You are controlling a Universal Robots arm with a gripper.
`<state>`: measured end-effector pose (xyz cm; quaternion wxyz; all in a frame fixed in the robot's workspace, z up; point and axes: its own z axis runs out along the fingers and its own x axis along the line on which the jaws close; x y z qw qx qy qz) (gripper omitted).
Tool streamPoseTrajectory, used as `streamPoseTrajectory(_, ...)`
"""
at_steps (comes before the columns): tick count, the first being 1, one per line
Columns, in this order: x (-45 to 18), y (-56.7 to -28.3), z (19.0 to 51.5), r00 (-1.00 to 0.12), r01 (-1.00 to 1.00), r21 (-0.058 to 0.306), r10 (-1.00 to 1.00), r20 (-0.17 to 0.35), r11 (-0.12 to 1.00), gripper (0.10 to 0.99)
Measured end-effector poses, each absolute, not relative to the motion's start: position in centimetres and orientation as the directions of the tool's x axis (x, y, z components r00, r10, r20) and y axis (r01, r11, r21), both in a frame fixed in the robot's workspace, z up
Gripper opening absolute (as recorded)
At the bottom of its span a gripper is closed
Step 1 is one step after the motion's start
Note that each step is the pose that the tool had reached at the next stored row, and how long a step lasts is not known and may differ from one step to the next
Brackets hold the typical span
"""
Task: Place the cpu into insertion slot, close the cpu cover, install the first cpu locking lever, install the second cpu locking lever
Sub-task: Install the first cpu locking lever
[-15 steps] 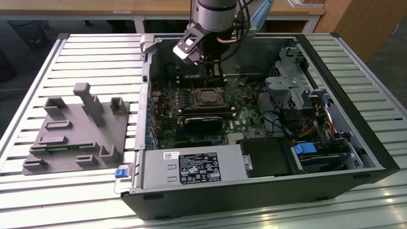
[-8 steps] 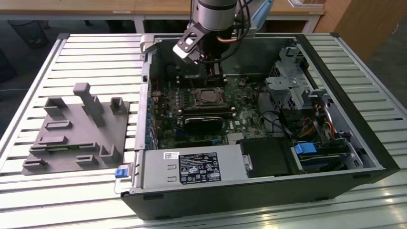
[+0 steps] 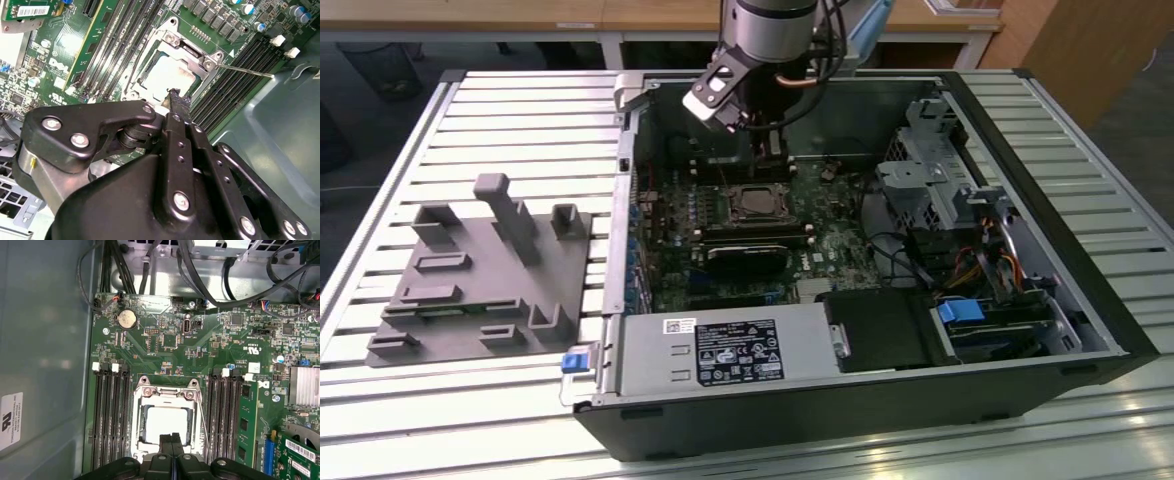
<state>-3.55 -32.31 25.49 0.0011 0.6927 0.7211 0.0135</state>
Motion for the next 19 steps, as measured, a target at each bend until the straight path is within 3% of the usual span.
streamPoseTrajectory(19, -3.55, -32.31, 26.01, -0.04, 0.999, 0.021, 0.999, 0.017, 0.04, 0.106)
